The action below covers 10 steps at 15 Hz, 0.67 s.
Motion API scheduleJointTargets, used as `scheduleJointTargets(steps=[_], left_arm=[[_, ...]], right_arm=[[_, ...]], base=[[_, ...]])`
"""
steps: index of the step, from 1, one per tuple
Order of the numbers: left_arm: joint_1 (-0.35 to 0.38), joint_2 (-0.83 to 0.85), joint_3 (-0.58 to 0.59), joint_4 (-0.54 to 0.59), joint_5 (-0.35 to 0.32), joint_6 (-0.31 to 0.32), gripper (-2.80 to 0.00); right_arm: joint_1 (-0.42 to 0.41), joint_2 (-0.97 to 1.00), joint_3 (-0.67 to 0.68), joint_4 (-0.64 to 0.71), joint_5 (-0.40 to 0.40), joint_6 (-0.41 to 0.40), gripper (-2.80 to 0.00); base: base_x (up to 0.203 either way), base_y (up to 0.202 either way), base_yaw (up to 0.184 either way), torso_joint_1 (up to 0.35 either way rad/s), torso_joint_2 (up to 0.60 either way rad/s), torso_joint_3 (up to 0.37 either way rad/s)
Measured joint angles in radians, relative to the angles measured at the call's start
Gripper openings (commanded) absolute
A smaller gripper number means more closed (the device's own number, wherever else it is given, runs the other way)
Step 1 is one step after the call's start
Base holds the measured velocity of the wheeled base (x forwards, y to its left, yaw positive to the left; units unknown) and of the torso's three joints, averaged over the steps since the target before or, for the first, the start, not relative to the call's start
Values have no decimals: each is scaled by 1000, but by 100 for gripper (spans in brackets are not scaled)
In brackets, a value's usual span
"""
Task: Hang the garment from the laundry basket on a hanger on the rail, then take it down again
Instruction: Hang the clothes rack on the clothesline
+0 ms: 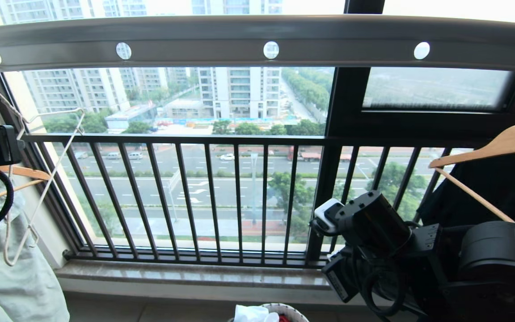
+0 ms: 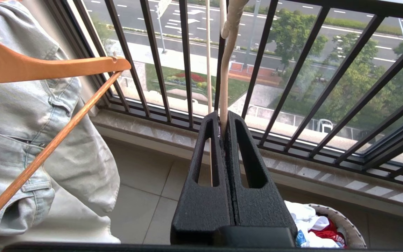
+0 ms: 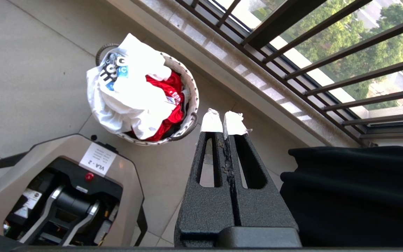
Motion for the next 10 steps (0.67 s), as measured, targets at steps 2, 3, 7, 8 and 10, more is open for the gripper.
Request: scheduleJointTargets(steps=[2, 3, 7, 8, 10], left_arm=[[1, 7, -1, 0, 0, 0, -280], [1, 11, -1, 1, 0, 1, -280], [1, 17, 4, 14, 0, 1, 0], [1, 18, 3, 13, 0, 3, 0], [1, 16, 1, 10, 2, 4, 0]], right_arm=[[0, 0, 0, 0, 0, 0, -280], [0, 0, 0, 0, 0, 0, -280], [0, 0, 0, 0, 0, 0, -280], [0, 0, 0, 0, 0, 0, -280], [0, 0, 0, 0, 0, 0, -280]], base=[[0, 0, 0, 0, 0, 0], [0, 0, 0, 0, 0, 0], [0, 0, 0, 0, 0, 0], [0, 0, 0, 0, 0, 0], [0, 0, 0, 0, 0, 0]])
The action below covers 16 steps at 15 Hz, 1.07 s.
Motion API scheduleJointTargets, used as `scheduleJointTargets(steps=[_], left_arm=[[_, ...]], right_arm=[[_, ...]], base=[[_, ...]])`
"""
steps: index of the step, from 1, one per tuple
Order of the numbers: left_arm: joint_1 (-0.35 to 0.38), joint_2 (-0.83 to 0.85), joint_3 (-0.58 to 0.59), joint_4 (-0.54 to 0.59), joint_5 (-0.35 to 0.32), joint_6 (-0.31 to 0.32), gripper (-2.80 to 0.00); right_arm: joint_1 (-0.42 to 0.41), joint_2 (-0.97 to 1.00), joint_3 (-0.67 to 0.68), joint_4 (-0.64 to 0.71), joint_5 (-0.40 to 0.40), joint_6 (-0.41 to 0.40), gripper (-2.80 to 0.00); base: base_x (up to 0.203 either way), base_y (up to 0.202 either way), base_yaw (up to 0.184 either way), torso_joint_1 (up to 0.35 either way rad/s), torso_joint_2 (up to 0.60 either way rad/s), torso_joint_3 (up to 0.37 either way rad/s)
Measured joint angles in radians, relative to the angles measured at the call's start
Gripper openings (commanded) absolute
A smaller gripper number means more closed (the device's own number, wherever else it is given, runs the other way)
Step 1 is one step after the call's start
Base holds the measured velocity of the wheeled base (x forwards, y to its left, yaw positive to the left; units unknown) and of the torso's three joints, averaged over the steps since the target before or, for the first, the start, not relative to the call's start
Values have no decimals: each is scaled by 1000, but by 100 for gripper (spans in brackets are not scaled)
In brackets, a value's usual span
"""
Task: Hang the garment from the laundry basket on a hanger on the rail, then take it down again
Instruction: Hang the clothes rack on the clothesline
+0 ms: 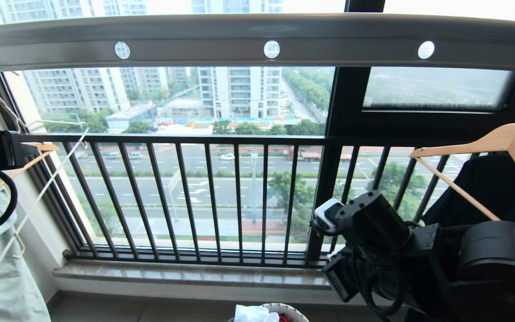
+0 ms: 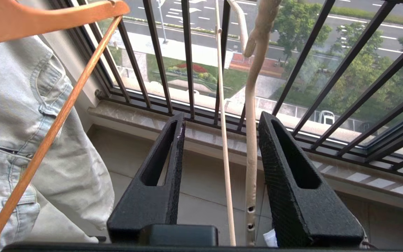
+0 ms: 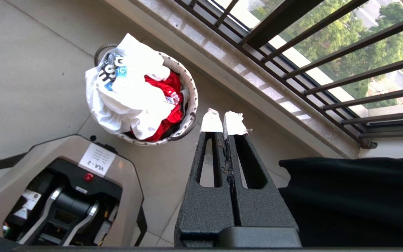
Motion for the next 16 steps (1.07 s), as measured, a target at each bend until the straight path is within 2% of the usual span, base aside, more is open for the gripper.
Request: scheduleJointTargets(steps=[4, 8, 10, 11, 16], left_arm=[[-1, -42, 0, 19, -1, 6, 0], [-3, -136, -44, 209, -2, 57, 0], [-6, -170, -64, 247, -2, 58, 0], [-6, -182, -67, 248, -2, 58, -280], [-22, -235, -70, 255, -4, 58, -280]], right_arm=[[0, 0, 0, 0, 0, 0, -280], [0, -1, 1, 0, 0, -1, -280], [0, -2, 1, 0, 0, -1, -280], [0, -2, 1, 0, 0, -1, -280], [-1, -4, 1, 0, 0, -1, -280]], base=[[0, 0, 0, 0, 0, 0], [0, 0, 0, 0, 0, 0], [0, 0, 0, 0, 0, 0], [0, 0, 0, 0, 0, 0], [0, 0, 0, 0, 0, 0]])
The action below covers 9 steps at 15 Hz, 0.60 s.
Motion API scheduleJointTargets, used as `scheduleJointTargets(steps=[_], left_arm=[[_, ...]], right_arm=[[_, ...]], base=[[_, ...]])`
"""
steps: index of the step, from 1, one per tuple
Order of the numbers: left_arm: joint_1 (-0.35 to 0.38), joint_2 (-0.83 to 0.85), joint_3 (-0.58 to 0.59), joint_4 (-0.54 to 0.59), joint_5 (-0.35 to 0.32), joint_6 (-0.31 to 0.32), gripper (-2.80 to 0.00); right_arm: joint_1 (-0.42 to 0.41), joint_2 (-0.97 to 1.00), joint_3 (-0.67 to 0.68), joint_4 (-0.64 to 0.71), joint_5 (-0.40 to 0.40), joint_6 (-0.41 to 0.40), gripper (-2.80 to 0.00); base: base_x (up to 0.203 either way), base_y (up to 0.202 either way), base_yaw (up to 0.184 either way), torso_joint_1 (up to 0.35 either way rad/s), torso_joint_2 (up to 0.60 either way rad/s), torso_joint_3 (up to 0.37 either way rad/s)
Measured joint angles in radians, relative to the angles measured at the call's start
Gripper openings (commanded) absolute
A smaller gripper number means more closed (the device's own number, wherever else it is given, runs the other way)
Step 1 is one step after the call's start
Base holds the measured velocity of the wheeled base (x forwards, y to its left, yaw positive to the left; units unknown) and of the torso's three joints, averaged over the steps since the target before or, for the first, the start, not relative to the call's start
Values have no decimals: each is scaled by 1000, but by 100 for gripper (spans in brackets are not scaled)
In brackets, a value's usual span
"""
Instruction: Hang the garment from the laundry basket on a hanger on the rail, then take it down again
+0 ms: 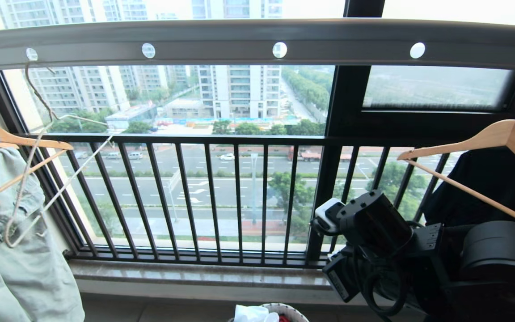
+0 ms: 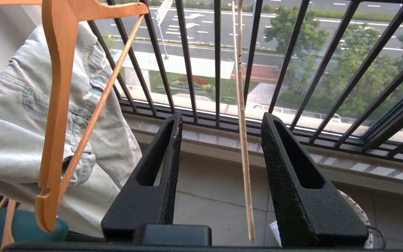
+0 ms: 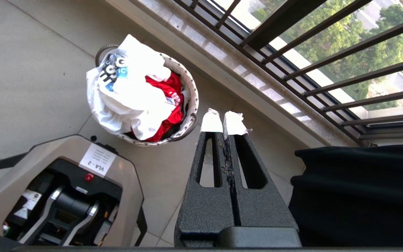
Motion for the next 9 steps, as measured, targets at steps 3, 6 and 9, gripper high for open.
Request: scheduleJointTargets(steps=[3, 6, 9], left_arm=[[-30, -34, 10, 20, -11, 0, -280], [-48, -121, 89, 21, -180, -8, -280], [-52, -275, 194, 21, -349, -39, -280]], right_arm=[[2, -11, 8, 0, -4, -2, -280], [-7, -46, 13, -2, -19, -36, -280], [-10, -105, 24, -1, -23, -37, -280]], base=[[0, 0, 0, 0, 0, 0], [0, 0, 0, 0, 0, 0], [0, 0, 0, 0, 0, 0]])
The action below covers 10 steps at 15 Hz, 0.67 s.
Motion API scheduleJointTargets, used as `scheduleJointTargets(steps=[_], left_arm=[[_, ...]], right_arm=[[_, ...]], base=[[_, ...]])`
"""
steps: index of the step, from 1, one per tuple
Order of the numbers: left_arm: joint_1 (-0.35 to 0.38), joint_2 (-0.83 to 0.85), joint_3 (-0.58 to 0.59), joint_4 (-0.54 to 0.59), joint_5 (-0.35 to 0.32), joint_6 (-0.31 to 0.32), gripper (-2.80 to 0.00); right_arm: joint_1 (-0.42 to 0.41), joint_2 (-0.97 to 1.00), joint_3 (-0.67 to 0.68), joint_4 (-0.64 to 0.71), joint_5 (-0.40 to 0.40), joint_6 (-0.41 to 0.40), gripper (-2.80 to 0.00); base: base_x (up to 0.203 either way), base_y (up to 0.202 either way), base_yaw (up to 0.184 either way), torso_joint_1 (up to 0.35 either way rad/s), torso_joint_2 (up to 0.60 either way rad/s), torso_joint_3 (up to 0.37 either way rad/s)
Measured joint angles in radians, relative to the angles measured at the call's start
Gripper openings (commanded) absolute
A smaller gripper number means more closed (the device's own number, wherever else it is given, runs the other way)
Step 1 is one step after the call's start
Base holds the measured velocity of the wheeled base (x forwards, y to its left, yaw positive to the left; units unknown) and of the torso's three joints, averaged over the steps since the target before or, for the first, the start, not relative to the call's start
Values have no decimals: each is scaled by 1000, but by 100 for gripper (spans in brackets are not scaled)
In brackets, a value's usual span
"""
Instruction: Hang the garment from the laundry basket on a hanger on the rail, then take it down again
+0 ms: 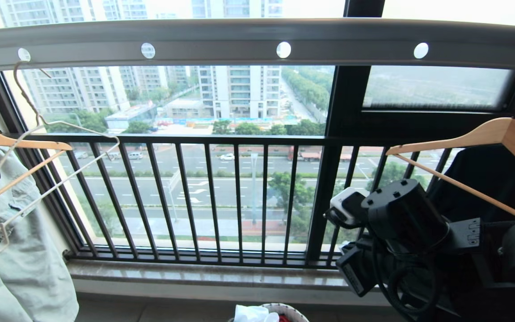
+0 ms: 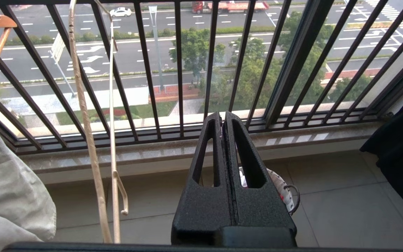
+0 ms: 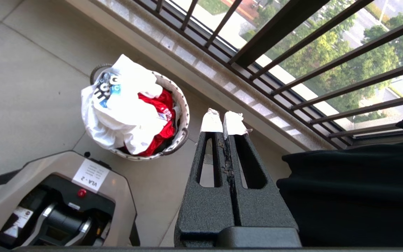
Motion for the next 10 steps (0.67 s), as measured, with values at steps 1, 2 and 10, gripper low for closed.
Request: scheduleJointTargets(steps=[1, 2, 10], left_arm=[[-1, -67, 37, 0, -15, -8, -280], [-2, -139, 75, -1, -23, -21, -280], [-219, -528, 291, 110, 6, -129, -280]], right_arm=[[-1, -43, 11, 2, -6, 0, -280], [-1, -100, 20, 7, -15, -1, -280], [-174, -711, -4, 284, -312, -41, -280]], base=[[0, 0, 0, 0, 0, 0], [0, 0, 0, 0, 0, 0], [0, 0, 0, 0, 0, 0]])
